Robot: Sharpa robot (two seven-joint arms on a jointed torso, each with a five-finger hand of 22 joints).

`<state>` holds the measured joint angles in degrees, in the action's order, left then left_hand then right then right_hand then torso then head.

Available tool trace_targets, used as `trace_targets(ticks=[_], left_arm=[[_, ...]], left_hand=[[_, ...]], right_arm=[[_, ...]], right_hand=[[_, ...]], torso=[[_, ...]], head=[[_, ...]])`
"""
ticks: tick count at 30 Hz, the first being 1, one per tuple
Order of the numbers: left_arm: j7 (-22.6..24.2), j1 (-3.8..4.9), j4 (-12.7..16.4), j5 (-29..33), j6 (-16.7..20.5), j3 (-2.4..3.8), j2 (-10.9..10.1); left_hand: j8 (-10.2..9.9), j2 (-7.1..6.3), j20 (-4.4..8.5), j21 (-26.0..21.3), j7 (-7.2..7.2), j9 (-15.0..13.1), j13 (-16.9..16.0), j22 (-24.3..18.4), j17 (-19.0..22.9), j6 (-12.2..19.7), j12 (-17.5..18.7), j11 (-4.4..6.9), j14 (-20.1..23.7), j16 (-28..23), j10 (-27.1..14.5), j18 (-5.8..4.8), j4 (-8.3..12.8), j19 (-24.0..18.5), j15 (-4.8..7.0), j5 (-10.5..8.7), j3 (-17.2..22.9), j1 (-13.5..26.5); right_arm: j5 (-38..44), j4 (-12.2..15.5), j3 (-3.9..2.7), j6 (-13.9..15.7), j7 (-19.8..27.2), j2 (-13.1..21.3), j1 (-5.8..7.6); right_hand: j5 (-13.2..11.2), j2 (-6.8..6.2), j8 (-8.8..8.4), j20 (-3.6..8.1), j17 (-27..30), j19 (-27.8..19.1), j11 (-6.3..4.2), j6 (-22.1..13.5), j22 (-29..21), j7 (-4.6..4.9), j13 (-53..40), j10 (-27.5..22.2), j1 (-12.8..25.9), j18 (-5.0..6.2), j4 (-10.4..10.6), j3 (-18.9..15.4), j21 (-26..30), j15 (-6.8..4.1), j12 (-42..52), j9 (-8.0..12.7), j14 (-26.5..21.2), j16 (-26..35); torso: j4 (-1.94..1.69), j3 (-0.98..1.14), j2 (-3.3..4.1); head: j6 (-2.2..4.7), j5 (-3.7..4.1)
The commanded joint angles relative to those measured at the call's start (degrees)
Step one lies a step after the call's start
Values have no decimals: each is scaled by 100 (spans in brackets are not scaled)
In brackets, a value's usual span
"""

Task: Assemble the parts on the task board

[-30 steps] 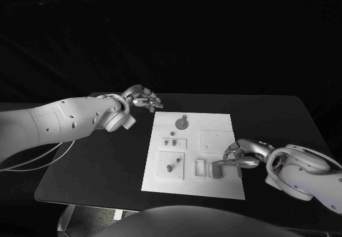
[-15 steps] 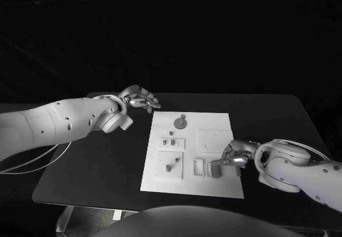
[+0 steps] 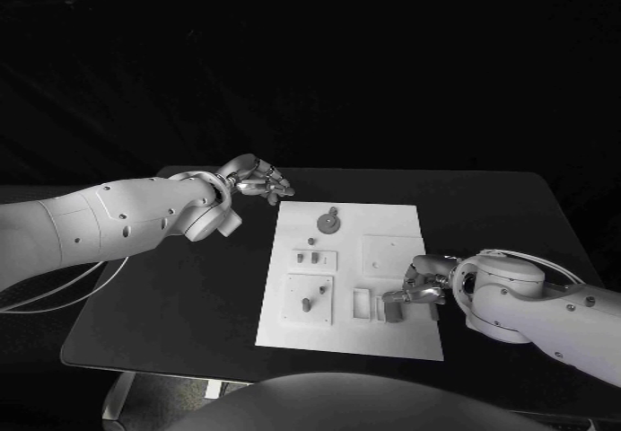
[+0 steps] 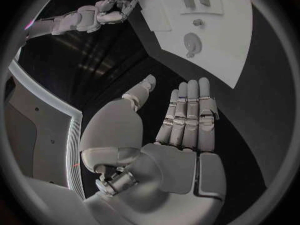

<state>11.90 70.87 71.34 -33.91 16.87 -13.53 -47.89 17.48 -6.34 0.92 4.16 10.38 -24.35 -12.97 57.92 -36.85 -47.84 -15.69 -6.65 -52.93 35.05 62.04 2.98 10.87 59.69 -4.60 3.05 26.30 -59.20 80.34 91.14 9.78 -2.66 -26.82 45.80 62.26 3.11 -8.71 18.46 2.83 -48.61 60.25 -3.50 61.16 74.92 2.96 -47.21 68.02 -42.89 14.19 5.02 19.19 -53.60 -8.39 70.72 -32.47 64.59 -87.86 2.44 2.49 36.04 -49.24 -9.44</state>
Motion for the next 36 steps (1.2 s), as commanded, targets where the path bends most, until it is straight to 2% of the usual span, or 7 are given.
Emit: trace_targets(ticks=[1, 7, 8, 9, 10, 31, 36], left_arm=[[82, 7, 20, -24, 38, 5, 1], [80, 7, 21, -22, 36, 5, -3], [80, 7, 18, -22, 33, 5, -3], [89, 7, 14, -22, 27, 5, -2], [91, 7, 14, -22, 34, 5, -2], [74, 7, 5, -8, 48, 5, -1], [65, 7, 5, -8, 46, 5, 0]], left_hand=[[3, 2, 16, -19, 36, 10, -11, -14, -22, 16, 47, -23, -32, -50, 14, 72, -156, -46, -1, 9, -26, 179], [-10, 9, 20, -22, 40, 17, -17, -27, -53, 39, 66, -24, -31, -81, 5, 80, -389, -63, 2, 9, -93, 422], [-10, 8, 20, -21, 39, 17, -17, -27, -55, 39, 67, -24, -31, -82, 5, 80, -394, -63, 3, 9, -94, 426], [-10, 8, 20, -21, 39, 17, -17, -27, -55, 40, 67, -23, -31, -82, 5, 81, -395, -63, 3, 9, -94, 426], [-8, 11, 21, -21, 38, 17, -18, -27, -57, 37, 66, -23, -31, -84, 7, 81, -399, -64, 3, 9, -93, 427], [0, 13, 22, -18, 29, 14, -27, -29, -78, 25, 66, -12, -30, -100, 25, 85, -454, -73, 4, 10, -100, 446], [-2, -4, 24, -16, 29, 15, -29, -29, -87, 29, 69, -11, -31, -104, 25, 88, -444, -75, 6, 11, -99, 421]], right_arm=[[345, -33, 0, -257, -175, -24, -1], [382, -168, 3, -292, -158, -156, -3], [381, -197, 7, -294, -159, -184, -4], [381, -232, 16, -311, -160, -215, -7], [381, -249, 23, -338, -161, -233, -12], [222, -413, 137, -659, -206, -433, -134], [105, -417, 148, -660, -214, -443, -153]], right_hand=[[-17, 58, 42, 23, 11, 22, 3, 73, 6, -5, 2, 68, -61, 81, 69, -124, -29, -11, -26, -9, 56, -26], [-27, 161, 28, 62, 23, 29, -27, 114, 12, -20, -17, 128, -356, 81, 469, -524, -24, -15, -73, -13, 91, -14], [-24, 186, 19, 67, 24, 32, -24, 121, 15, -22, -27, 135, -516, 81, 641, -683, -22, -11, -89, -12, 97, -10], [-29, 231, -1, 70, 24, 47, -18, 138, 20, -21, -57, 154, -938, 81, 1093, -1067, -23, -5, -109, -9, 108, -7], [-28, 251, -6, 66, 26, 54, -19, 143, 20, -25, -63, 157, -1056, 81, 1190, -1196, -21, -1, -118, -7, 111, -2], [-32, 340, -12, 70, 29, 92, -40, 196, -15, -46, -105, 204, -1117, 81, 1187, -1653, 24, 1, -130, -12, 128, 8], [117, 429, -38, 58, 32, 104, -28, 207, -10, -36, -124, 215, -1500, 81, 1169, -1707, 27, 29, -147, 7, 140, 21]], torso=[[0, 5, -3], [1, 11, 0], [3, 11, 0], [4, 12, 1], [3, 13, 2], [6, 16, 0], [-1, 14, 0]], head=[[-8, 14], [-36, 26], [-37, 27], [-43, 32], [-41, 29], [-76, 49], [-76, 49]])
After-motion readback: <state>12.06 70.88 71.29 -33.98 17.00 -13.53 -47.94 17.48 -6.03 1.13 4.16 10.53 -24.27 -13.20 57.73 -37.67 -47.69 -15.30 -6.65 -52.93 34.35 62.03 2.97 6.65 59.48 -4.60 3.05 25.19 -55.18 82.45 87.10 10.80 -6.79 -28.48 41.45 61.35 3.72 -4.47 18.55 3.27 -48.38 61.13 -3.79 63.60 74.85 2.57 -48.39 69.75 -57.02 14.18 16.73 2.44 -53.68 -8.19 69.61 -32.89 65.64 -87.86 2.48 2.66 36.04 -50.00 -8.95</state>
